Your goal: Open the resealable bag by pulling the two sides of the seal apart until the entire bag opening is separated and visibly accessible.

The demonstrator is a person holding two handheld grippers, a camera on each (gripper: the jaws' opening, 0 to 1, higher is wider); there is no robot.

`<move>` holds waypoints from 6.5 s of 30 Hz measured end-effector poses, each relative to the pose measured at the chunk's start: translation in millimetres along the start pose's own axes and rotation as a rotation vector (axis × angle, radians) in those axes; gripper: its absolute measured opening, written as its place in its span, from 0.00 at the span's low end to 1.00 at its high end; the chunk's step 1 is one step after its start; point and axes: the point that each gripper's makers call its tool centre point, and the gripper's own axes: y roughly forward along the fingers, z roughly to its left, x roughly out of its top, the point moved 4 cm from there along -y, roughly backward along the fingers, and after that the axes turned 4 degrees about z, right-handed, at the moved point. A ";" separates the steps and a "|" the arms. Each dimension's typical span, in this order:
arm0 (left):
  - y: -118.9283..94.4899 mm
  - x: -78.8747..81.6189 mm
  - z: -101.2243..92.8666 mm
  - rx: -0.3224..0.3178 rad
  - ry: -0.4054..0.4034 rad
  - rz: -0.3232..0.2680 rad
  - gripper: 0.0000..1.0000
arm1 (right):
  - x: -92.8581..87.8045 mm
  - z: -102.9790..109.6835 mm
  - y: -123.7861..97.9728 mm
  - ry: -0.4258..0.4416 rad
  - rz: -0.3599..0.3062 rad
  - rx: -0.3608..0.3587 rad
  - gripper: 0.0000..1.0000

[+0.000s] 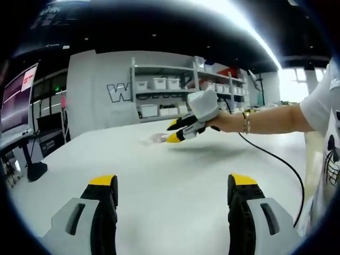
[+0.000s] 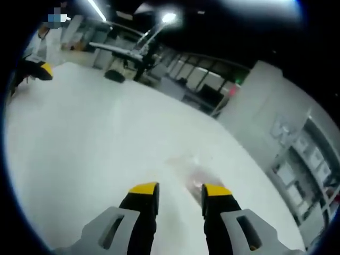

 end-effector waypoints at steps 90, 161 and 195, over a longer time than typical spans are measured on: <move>-5.4 -0.3 32.1 0.049 -0.061 -0.028 0.84 | 15.2 -17.4 62.8 -0.273 0.076 0.038 0.18; -24.9 14.5 32.2 0.050 -0.016 -0.055 0.84 | 54.2 -89.9 2.0 0.337 -0.202 -0.174 0.00; -20.8 14.0 25.9 0.033 -0.007 -0.046 0.84 | 43.9 -81.5 -23.0 0.354 -0.222 -0.172 0.00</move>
